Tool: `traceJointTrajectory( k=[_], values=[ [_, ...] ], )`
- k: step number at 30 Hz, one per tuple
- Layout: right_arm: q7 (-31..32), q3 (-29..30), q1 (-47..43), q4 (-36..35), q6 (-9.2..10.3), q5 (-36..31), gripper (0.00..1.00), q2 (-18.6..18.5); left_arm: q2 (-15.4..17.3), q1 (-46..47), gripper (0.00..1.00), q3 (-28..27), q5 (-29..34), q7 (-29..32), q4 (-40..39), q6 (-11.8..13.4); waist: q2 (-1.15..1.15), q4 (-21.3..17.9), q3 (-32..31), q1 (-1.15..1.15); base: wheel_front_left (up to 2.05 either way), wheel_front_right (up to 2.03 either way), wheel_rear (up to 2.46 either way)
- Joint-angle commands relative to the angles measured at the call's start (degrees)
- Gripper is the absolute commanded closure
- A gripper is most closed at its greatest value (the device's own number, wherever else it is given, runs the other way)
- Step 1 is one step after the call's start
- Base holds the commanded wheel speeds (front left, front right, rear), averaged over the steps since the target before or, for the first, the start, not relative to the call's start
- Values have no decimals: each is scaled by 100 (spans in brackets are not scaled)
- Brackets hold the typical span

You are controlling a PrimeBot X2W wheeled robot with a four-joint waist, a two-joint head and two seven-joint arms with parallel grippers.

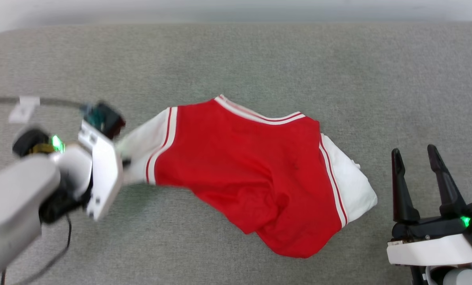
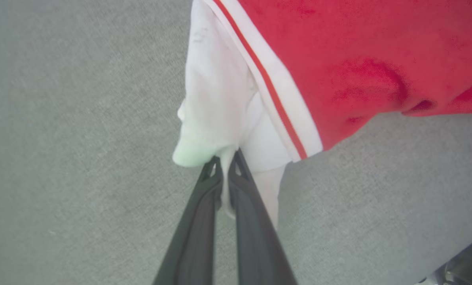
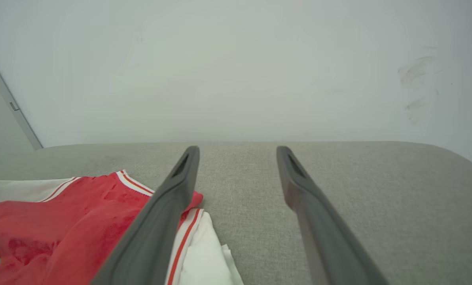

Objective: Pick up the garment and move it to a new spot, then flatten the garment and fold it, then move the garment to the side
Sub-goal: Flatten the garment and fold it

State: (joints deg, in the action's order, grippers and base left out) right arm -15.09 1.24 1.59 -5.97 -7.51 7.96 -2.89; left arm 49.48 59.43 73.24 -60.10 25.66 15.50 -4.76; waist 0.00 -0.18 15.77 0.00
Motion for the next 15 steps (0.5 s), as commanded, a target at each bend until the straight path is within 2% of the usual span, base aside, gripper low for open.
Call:
traceJointTrajectory(
  k=[1,3,10,11,15],
  values=[
    [-11,1,-88,40,4,-59,0,4,79,-432,100,-1,-117,-91,-43,107,0,100,-101,0,0,0,0],
    [-11,-12,-105,81,4,-87,0,4,143,-845,100,4,-233,-149,-45,171,0,101,-124,0,0,0,0],
    [-11,45,-171,234,4,-169,0,5,-170,-1939,100,59,-550,-340,138,298,0,103,-308,0,0,0,0],
    [-11,68,-168,245,4,-180,0,4,-188,-1948,0,26,-494,-487,187,324,0,108,-353,0,0,0,0],
    [-11,140,-154,207,4,-280,0,4,-171,-1846,0,-270,-253,-1319,319,555,0,135,-575,0,0,0,0]
  ],
)
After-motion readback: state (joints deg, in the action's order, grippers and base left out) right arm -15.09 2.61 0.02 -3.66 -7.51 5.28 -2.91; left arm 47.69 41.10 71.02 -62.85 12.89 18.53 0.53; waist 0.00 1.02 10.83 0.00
